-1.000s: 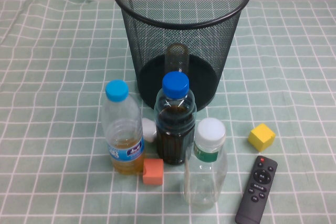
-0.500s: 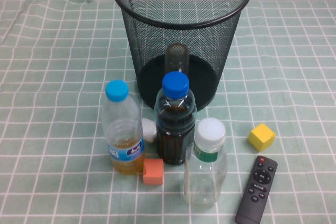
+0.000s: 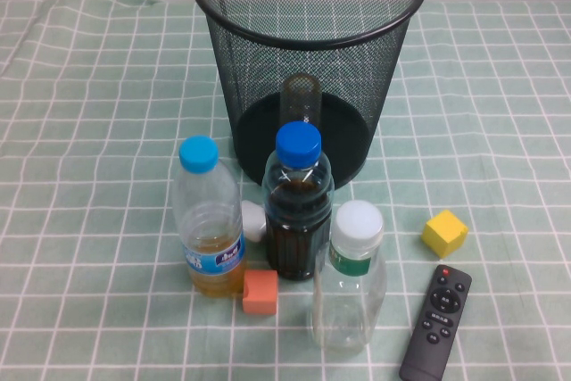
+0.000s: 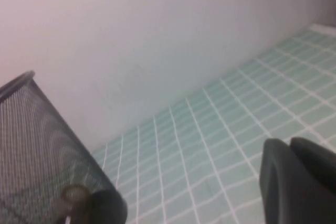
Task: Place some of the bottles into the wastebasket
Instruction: Pick up a bottle from the table with right arm
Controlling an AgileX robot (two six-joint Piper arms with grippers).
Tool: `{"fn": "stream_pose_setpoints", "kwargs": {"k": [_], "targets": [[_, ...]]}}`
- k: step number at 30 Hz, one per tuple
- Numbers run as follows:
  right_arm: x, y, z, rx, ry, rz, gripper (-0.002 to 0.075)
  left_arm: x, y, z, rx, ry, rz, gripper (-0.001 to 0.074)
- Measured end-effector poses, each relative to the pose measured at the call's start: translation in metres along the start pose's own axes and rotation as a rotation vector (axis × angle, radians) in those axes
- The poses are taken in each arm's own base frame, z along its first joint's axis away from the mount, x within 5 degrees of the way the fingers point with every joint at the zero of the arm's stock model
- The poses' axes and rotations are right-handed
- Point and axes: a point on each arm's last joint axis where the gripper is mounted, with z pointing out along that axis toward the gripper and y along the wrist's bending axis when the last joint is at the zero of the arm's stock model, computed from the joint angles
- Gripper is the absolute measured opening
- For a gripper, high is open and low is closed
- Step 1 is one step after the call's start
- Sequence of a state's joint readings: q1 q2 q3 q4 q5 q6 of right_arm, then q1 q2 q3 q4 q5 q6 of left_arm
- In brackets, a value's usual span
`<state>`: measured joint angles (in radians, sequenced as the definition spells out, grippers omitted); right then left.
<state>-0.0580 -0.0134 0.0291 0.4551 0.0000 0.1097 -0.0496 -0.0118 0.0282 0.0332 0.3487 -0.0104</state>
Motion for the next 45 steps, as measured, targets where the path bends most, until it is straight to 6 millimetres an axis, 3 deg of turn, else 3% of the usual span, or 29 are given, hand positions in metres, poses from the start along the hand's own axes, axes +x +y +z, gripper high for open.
{"fn": "stream_pose_setpoints", "kwargs": {"k": [4,9,13,19,25,29,39,42,45], "targets": [[-0.001,0.011,-0.001,-0.009,0.155,0.039,-0.0008,0.000,0.000,0.000,0.000,0.000,0.000,-0.0003],[-0.031,0.043,0.006,-0.006,0.428,-0.089,-0.0008,0.000,0.000,0.000,0.000,0.000,0.000,-0.0003],[-0.051,0.061,0.024,0.004,0.692,-0.241,-0.0008,0.000,0.000,0.000,0.000,0.000,0.000,-0.0003],[-0.062,0.072,0.065,-0.060,0.887,-0.411,-0.0008,0.000,0.000,0.000,0.001,0.000,-0.002,-0.0003],[-0.051,0.092,0.098,-0.304,0.869,-0.430,-0.0008,0.000,0.000,0.000,0.001,0.001,-0.002,-0.0003],[-0.040,0.112,0.105,-0.427,0.816,-0.513,-0.0008,0.000,0.000,0.000,0.001,0.001,-0.002,-0.0003],[-0.016,0.171,0.075,-0.757,0.694,-0.691,-0.0008,0.000,0.000,0.000,0.001,0.001,-0.002,-0.0003],[-0.013,0.178,0.068,-0.817,0.684,-0.692,-0.0003,0.000,0.000,0.000,0.001,0.001,-0.002,-0.0003],[-0.004,0.172,0.065,-0.811,0.677,-0.693,0.0054,0.000,0.000,0.000,0.001,0.001,-0.002,-0.0003]]}}
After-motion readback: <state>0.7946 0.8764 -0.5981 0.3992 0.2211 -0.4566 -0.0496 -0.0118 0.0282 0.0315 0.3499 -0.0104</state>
